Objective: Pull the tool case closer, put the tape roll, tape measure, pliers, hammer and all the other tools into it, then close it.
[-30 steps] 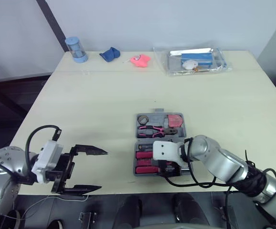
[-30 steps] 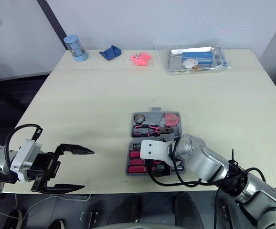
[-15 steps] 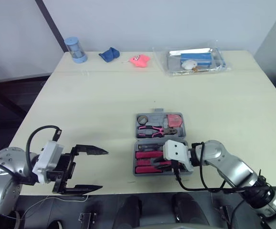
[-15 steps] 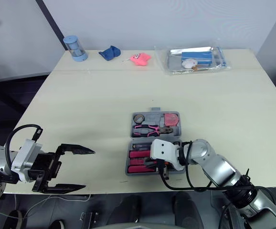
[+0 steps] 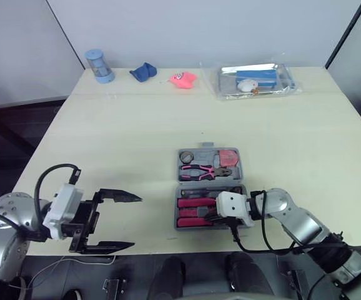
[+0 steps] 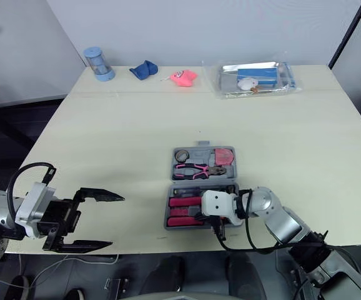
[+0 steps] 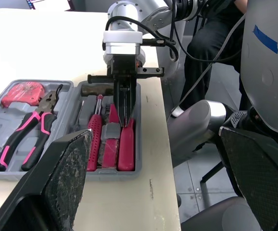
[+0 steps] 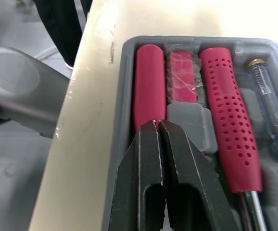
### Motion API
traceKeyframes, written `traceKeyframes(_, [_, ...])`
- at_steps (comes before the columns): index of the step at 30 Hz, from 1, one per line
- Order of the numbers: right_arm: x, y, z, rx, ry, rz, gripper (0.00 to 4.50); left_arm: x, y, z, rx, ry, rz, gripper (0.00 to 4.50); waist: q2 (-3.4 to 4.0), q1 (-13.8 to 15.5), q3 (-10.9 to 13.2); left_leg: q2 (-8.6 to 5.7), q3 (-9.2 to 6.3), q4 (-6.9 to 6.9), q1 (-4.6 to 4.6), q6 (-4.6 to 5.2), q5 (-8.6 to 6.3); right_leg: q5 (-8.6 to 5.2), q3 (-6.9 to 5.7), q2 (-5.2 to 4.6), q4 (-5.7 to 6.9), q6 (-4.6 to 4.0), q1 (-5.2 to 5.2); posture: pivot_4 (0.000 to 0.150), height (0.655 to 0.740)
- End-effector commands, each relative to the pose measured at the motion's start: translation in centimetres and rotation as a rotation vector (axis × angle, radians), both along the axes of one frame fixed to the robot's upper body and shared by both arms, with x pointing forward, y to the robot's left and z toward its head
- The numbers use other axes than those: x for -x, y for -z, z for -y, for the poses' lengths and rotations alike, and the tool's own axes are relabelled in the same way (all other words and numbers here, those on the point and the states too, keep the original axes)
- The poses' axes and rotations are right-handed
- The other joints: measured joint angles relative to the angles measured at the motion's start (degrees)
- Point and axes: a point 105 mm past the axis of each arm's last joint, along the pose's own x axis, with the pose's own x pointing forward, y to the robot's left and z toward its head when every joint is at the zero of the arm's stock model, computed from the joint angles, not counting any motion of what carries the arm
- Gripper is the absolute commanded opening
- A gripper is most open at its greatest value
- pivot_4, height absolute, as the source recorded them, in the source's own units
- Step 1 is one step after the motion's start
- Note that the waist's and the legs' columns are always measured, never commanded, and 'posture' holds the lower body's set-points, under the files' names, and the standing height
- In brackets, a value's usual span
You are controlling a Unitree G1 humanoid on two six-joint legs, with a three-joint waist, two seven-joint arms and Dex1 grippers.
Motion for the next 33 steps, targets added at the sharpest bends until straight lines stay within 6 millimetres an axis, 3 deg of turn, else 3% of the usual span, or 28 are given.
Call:
traceKeyframes(1, [0.4,0.0,0.7,-0.006,0.025,-0.044,0.09,0.5,-0.3,0.3,-0.008,0.043,0.018,4.50,-0.01,0.0,0.0,0.00,0.00,0.00,0.00,0.00,0.00,0.00,0.00,0.00,0.00,0.00,0.00,0.150,0.7400])
traceKeyframes(5, [-0.3,-3.7,1.0,-0.163,0.100,-0.046,0.09,-0.2,0.2,0.5,-0.008,-0.018,0.032,4.50,-0.01,0.4,0.0,0.00,0.00,0.01,-0.04,0.00,0.00,0.00,0.00,-0.01,-0.02,0.00,-0.01,0.150,0.7400])
traceKeyframes(8, [-1.3,-4.9,2.3,-0.220,0.194,-0.057,0.09,-1.0,0.3,0.5,0.011,-0.084,0.032,4.50,-0.01,0.4,0.0,0.00,-0.02,0.02,-0.04,0.00,0.00,0.00,0.00,0.00,0.00,0.00,-0.02,0.150,0.7400])
traceKeyframes(16, [-4.4,-5.0,8.2,-0.198,0.434,-0.039,0.09,-4.8,1.5,-0.9,0.082,-0.330,0.016,4.50,-0.01,0.6,0.0,-0.01,0.00,0.02,-0.04,0.00,0.00,0.01,0.00,-0.01,0.00,0.00,-0.02,0.150,0.7400])
traceKeyframes(20, [-5.3,-4.4,9.8,-0.157,0.483,-0.025,0.09,-6.1,2.4,-1.1,0.076,-0.337,0.004,4.50,-0.02,0.5,0.0,-0.02,0.00,0.02,-0.04,0.00,0.00,0.01,0.00,0.00,0.01,0.00,-0.02,0.150,0.7400])
traceKeyframes(23, [-5.9,-3.6,10.6,-0.122,0.512,-0.022,0.00,-7.5,3.2,-1.4,0.066,-0.355,-0.002,3.73,-0.02,0.4,0.0,-0.02,0.01,0.02,-0.04,0.00,0.00,0.01,0.00,0.00,0.01,0.00,-0.04,0.150,0.7400])
traceKeyframes(26, [-6.6,-2.7,11.0,-0.091,0.524,-0.020,0.00,-8.5,4.9,-1.4,0.013,-0.343,-0.020,2.28,-0.02,0.3,0.0,-0.03,0.02,0.04,-0.03,0.00,0.01,0.01,0.00,0.00,0.02,0.00,-0.02,0.150,0.7400])
traceKeyframes(31, [-7.5,-2.2,10.8,-0.077,0.522,-0.012,0.00,-10.0,6.3,-0.8,-0.020,-0.332,-0.026,0.31,-0.02,0.1,0.0,-0.03,0.01,0.04,-0.07,-0.01,0.01,0.01,0.00,0.00,0.04,0.00,-0.07,0.150,0.7400])
traceKeyframes(33, [-7.6,-1.8,10.7,-0.065,0.509,-0.015,0.00,-10.5,6.8,-0.4,-0.027,-0.326,-0.027,0.10,-0.02,0.1,0.0,-0.04,0.00,0.07,-0.08,-0.01,0.01,0.02,0.00,-0.01,0.07,0.00,-0.08,0.150,0.7400])
